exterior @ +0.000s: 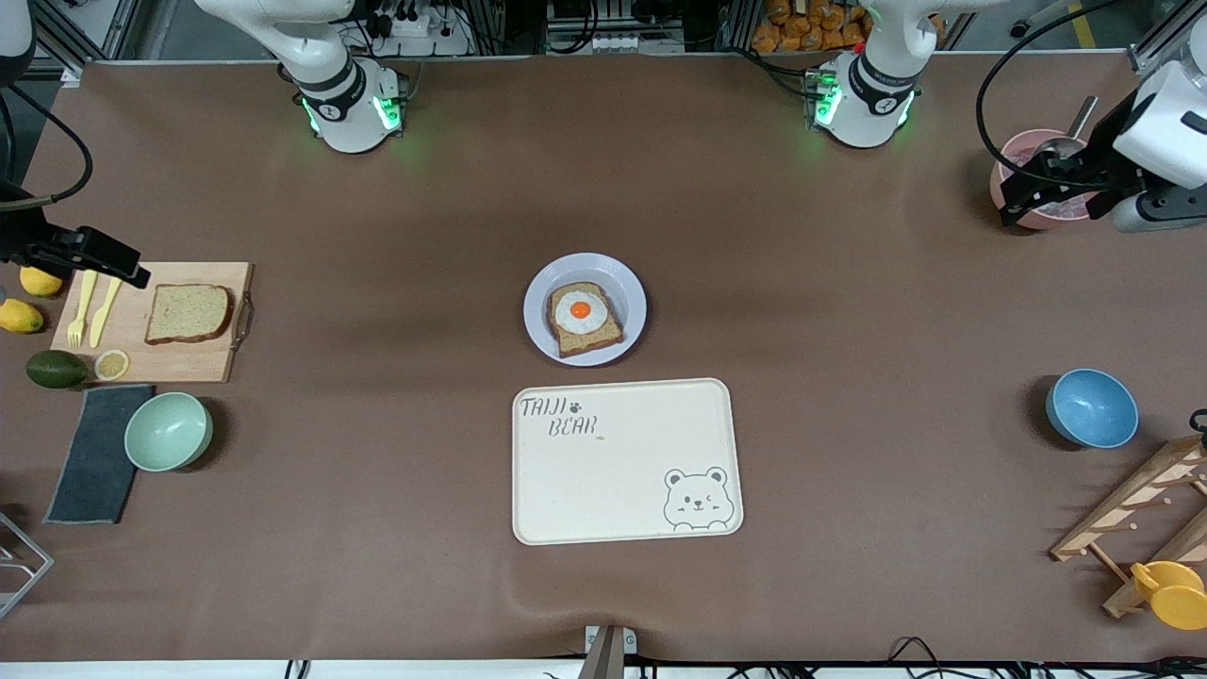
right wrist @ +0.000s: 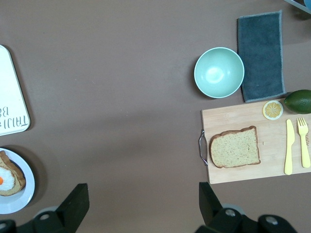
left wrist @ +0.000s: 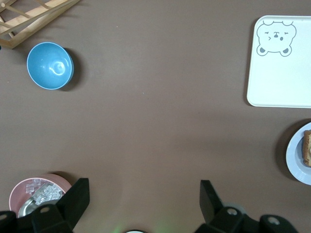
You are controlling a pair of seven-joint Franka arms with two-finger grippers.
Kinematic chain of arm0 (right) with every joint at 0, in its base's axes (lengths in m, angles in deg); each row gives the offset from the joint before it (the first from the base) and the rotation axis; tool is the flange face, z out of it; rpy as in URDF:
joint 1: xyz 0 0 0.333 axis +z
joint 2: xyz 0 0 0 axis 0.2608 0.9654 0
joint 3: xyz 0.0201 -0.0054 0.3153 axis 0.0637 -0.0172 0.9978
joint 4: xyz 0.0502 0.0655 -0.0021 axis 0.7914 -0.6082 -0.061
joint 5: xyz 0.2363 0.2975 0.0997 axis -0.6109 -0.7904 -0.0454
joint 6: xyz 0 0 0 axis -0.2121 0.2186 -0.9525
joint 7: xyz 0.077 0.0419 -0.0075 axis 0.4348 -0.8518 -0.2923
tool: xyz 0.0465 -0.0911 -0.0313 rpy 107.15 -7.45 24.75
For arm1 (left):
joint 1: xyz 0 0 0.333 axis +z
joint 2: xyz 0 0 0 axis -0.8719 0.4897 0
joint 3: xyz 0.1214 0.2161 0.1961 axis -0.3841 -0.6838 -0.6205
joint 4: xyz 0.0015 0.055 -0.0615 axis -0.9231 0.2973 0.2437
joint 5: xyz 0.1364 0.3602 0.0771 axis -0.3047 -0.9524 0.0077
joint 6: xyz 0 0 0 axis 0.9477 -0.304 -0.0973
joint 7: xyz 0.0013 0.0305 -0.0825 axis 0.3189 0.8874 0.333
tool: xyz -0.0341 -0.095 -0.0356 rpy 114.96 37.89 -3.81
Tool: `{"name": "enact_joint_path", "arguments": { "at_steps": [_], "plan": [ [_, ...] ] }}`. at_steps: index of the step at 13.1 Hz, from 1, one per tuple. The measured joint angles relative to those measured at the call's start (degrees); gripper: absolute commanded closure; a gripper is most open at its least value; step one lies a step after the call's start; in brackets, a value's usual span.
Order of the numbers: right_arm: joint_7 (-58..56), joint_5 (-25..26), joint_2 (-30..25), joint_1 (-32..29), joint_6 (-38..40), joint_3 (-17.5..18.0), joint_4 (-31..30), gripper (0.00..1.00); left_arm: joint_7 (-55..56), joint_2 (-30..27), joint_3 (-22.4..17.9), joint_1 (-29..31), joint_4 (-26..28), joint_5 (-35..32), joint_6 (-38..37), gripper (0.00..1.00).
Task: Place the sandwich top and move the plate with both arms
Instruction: 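Move the right gripper down over the bread slice on the cutting board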
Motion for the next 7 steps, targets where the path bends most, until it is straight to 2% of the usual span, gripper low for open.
{"name": "enact_joint_path", "arguments": {
  "at_steps": [5,7],
  "plan": [
    [0.0,0.0,0.0,0.0,0.1,-0.1,0.0,0.00,0.0,0.1,0.0,0.1,-0.3,0.0,-0.1,0.00],
    [0.0,0.0,0.0,-0.1,1.0,-0.3,-0.1,0.00,0.0,1.1,-0.1,0.1,-2.3,0.0,-1.8,0.00]
  ]
}}
